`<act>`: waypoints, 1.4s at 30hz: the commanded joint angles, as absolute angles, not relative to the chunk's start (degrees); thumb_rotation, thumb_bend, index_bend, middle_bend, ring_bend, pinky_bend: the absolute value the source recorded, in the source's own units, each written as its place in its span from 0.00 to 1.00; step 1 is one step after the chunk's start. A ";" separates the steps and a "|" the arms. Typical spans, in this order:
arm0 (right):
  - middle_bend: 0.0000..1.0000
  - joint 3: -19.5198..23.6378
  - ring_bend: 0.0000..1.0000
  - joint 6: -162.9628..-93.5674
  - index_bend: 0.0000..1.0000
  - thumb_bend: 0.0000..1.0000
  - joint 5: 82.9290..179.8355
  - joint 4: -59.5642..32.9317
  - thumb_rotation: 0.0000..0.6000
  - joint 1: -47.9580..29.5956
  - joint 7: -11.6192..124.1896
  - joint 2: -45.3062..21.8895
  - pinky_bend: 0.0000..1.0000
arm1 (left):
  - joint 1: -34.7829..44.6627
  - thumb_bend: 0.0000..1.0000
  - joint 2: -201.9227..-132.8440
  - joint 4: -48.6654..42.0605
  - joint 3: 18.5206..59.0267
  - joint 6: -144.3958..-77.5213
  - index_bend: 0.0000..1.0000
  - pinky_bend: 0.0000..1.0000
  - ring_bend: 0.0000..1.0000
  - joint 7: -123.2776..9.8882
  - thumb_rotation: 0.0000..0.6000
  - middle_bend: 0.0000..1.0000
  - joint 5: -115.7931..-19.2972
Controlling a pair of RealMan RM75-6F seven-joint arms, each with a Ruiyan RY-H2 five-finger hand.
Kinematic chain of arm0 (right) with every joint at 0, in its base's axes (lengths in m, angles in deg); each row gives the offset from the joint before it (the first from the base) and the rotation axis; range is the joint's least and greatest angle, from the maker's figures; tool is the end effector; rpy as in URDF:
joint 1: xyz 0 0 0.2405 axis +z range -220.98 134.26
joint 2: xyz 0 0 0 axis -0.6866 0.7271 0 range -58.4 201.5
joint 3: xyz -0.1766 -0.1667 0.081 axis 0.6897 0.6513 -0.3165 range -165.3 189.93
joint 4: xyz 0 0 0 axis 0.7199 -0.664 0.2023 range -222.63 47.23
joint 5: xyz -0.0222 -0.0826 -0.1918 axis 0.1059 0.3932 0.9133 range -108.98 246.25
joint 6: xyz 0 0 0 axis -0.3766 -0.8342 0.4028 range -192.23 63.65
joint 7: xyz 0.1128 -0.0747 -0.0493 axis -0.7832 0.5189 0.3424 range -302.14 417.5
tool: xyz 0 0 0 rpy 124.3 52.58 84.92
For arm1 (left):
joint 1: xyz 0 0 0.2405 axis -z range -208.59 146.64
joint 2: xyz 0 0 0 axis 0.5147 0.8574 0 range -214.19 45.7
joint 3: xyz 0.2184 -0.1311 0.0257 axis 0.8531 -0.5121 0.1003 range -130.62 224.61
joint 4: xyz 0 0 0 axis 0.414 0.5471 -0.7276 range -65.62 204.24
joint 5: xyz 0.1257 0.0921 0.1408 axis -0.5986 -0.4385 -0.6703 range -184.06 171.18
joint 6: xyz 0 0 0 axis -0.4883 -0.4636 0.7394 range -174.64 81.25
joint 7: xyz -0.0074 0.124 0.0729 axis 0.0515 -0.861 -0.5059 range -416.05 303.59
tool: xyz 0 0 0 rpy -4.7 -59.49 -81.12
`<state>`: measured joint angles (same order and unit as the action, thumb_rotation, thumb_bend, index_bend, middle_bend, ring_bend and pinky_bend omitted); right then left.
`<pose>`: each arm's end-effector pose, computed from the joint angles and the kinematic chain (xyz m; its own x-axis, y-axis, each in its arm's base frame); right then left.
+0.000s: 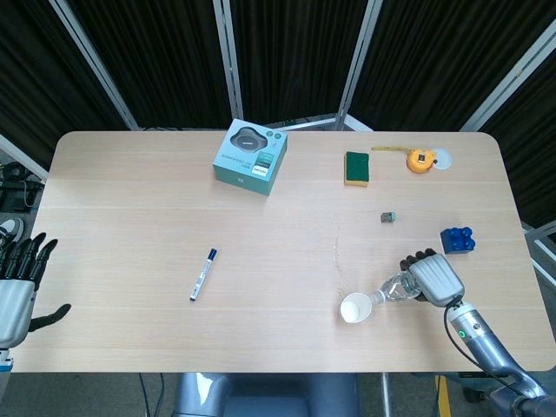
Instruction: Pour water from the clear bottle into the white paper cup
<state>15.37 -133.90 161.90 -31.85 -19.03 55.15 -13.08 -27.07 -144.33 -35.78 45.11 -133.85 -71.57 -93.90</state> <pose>-0.3277 -0.2830 0.0520 0.6855 -0.1197 0.7182 -0.6973 -0.3916 0.6003 -0.2703 0.1694 0.1641 0.5012 -0.0075 0.8653 0.8648 -0.0290 -0.5012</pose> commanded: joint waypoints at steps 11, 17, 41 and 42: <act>0.65 15.01 0.54 -135.53 0.53 0.51 162.27 -33.68 1.00 -19.61 60.26 -13.40 0.43 | -27.10 0.00 -144.32 -35.89 45.17 -133.82 0.00 0.00 0.00 -71.69 1.00 0.00 -93.84; 0.66 15.42 0.54 -137.60 0.54 0.51 163.85 -35.32 1.00 -19.84 62.28 -14.16 0.43 | -27.10 0.00 -144.45 -35.99 45.18 -133.80 0.00 0.00 0.00 -71.98 1.00 0.00 -93.79; 0.66 14.80 0.54 -138.51 0.54 0.51 164.07 -32.89 1.00 -20.04 69.65 -12.82 0.43 | -27.08 0.00 -144.27 -36.09 45.18 -133.73 0.00 0.00 0.00 -71.76 1.00 0.00 -93.67; 0.66 14.79 0.54 -138.50 0.54 0.51 164.07 -32.85 1.00 -20.05 69.66 -12.78 0.43 | -27.08 0.00 -144.28 -36.11 45.20 -133.71 0.00 0.00 0.00 -71.79 1.00 0.00 -93.68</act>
